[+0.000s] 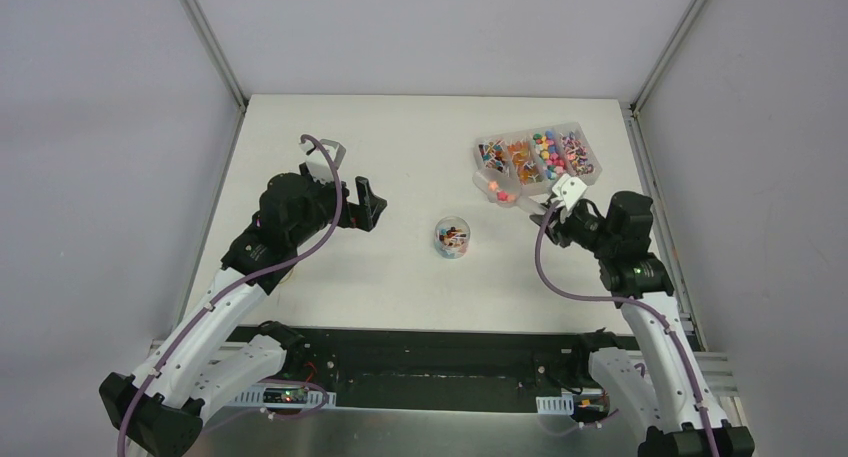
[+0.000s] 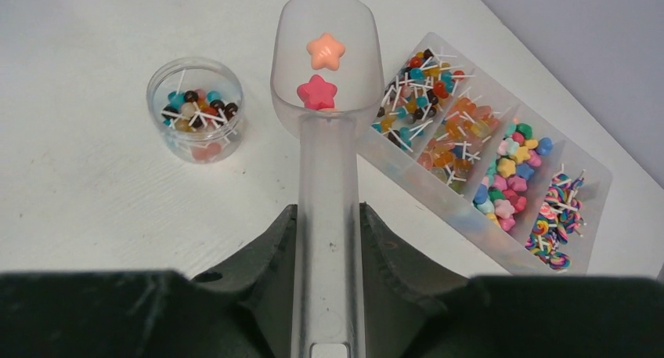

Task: Pack the candies
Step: Place the fake candies in the packing bottle.

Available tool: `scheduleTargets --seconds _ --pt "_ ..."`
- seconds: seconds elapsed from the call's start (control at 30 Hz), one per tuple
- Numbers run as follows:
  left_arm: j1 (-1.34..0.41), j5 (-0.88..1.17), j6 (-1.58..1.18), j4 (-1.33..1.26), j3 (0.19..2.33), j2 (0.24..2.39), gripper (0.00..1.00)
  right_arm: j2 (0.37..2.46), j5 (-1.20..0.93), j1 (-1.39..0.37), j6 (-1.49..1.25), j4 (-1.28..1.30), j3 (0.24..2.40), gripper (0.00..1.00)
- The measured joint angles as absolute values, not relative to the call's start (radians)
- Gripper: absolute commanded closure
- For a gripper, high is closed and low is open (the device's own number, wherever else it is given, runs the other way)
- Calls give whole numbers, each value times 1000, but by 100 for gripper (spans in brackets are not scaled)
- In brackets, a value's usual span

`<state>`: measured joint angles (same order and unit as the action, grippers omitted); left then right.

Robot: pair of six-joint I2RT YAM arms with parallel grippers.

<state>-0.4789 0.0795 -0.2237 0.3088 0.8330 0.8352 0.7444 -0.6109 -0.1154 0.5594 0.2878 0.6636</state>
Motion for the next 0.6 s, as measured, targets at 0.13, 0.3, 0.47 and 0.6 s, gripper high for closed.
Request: scheduleTargets --seconds 0.13,0.3,0.47,0.6 --pt "-479 79 -224 309 833 835 1 743 -629 -141 646 385 684 100" --pt "-479 79 -224 309 833 835 1 744 -633 -177 734 480 705 100" --pt "-479 79 -224 308 833 835 1 751 -626 -212 790 546 724 100" --pt "-479 79 -224 308 833 835 1 755 -598 -250 823 575 726 100"
